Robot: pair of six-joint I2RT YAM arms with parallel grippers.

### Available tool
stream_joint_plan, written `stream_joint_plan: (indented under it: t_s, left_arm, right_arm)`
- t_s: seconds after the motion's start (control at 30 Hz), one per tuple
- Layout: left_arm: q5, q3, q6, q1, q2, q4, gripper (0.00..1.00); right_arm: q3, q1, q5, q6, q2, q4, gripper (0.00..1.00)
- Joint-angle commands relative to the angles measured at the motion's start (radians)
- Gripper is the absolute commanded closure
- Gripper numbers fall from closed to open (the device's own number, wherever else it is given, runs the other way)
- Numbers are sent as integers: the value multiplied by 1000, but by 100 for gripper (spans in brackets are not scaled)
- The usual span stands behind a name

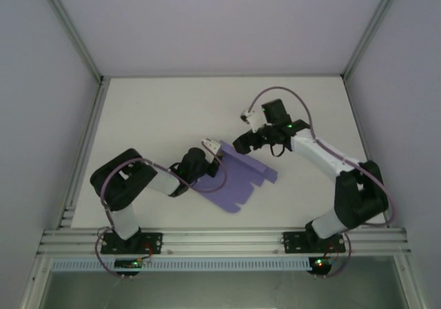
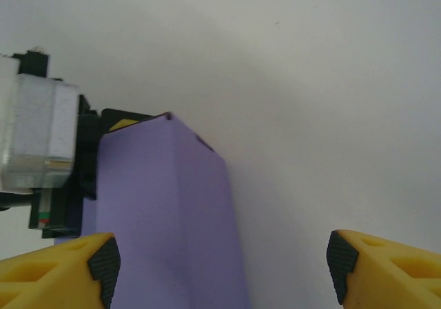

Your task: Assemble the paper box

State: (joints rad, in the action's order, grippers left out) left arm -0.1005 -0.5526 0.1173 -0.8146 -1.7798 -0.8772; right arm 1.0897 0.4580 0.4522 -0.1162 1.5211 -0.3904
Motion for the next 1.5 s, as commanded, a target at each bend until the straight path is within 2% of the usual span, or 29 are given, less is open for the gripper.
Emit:
stream_joint_plan:
  t_s: [0.0,0.2,0.27,0.4,0.5,0.63,0.83,0.97,1.03,1.1,1.2,1.23,1.33,1.4,1.47]
  left_arm:
    - [19,6,18,-8,-23,-41,100]
    - [31,30,26,-8,-24,-83,100]
    - [31,30,24,-8,-23,-73,100]
    - [15,10,37,-8,-34,-42,100]
    - [12,-2,42,-7,-41,-36,90]
    - [6,-13,40,-7,-34,-31,88]
    - [-20,-44,24,-4,-25,-32,75]
    - [-13,-68,-15,15,-14,-23,74]
    - [-9,-75,-18,33,-7,-11,76]
    - [3,-72,-9,54,-13,-26,82]
    - [28,-78,-9,66,-46,-60,100]
    - [25,-84,-7,66,-59,-72,100]
    - [-119,-102,3,42,-84,-69,100]
    - [-221,-114,15,24,-82,-32,100]
    - [-268,-118,43,19,-68,14,100]
  right_arm:
    - [44,17,62,-62,52,-57,19]
    - [76,29,59,-79,169,-84,24]
    - [76,35,56,-101,193,-109,28]
    - [56,54,35,-125,224,-139,29]
    - [54,49,34,-107,252,-153,32]
    - [69,20,85,-108,297,-186,39]
    - [90,12,104,-142,315,-241,40]
    - [94,-11,147,-145,321,-259,43]
    - [94,-26,170,-148,324,-262,43]
    - [124,-35,169,-150,327,-270,43]
    - [133,-41,191,-164,330,-287,42]
    - [134,-41,197,-165,332,-288,42]
    - [136,-49,210,-163,332,-293,41]
    - [133,-61,213,-144,322,-281,37]
    - [133,-73,217,-120,300,-272,33]
